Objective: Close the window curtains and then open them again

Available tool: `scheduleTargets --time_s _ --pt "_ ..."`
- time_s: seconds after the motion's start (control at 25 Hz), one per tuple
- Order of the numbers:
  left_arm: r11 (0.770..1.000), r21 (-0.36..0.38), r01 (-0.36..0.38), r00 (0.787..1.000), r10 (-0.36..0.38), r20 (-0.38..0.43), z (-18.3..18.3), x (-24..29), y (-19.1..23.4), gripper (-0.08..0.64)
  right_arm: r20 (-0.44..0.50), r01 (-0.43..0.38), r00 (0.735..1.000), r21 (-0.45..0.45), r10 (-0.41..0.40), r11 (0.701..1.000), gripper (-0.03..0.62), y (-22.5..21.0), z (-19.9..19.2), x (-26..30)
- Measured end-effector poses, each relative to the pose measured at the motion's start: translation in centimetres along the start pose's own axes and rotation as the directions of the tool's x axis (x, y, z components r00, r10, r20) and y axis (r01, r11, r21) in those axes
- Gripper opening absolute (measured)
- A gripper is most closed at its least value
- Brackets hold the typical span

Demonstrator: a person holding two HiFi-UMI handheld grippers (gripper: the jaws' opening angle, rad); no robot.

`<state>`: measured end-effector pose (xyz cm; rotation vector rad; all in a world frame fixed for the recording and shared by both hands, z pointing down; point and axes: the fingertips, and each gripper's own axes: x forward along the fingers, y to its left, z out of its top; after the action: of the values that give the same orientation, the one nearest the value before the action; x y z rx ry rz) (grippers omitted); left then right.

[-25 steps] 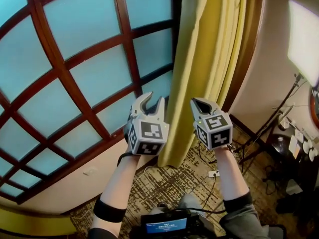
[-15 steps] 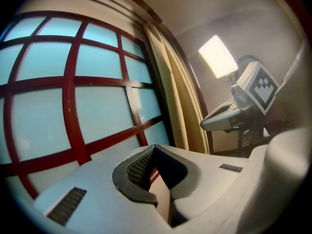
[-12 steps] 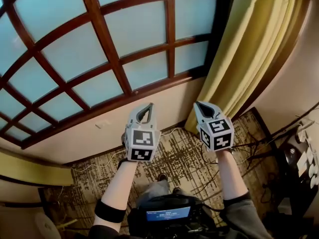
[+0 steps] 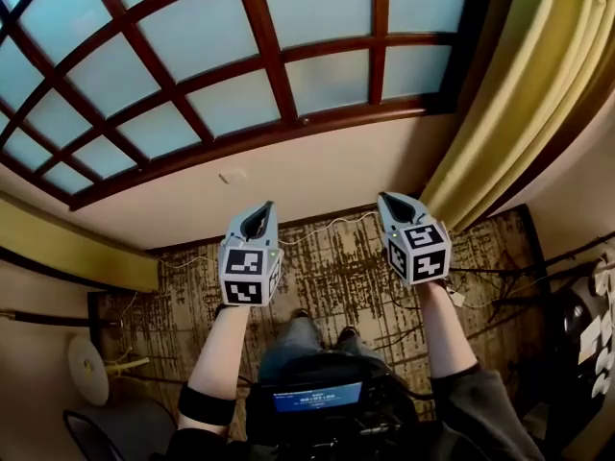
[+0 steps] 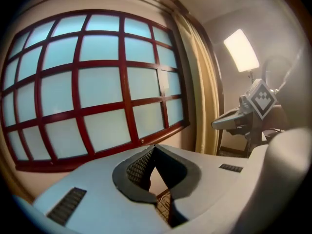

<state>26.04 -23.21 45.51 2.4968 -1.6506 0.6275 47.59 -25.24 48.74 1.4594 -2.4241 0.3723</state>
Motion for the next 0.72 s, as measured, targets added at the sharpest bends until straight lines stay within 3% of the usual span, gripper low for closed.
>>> scheduleTargets --time_s 0.24,0.72 --pt "0.994 -0.095 -0.049 0.999 0.048 -0.018 -3.3 -4.2 4.1 0.0 -0.017 -0.054 0.998 -0.006 0.054 0.999 0.015 5.3 -1.1 0.5" --pt "0.981 -0.185 -0.06 0.997 0.051 -0.053 -11.7 -12.1 15.1 0.0 -0.061 -0.096 0.994 0.003 0.096 0.995 0.014 19.5 -2.7 4.1"
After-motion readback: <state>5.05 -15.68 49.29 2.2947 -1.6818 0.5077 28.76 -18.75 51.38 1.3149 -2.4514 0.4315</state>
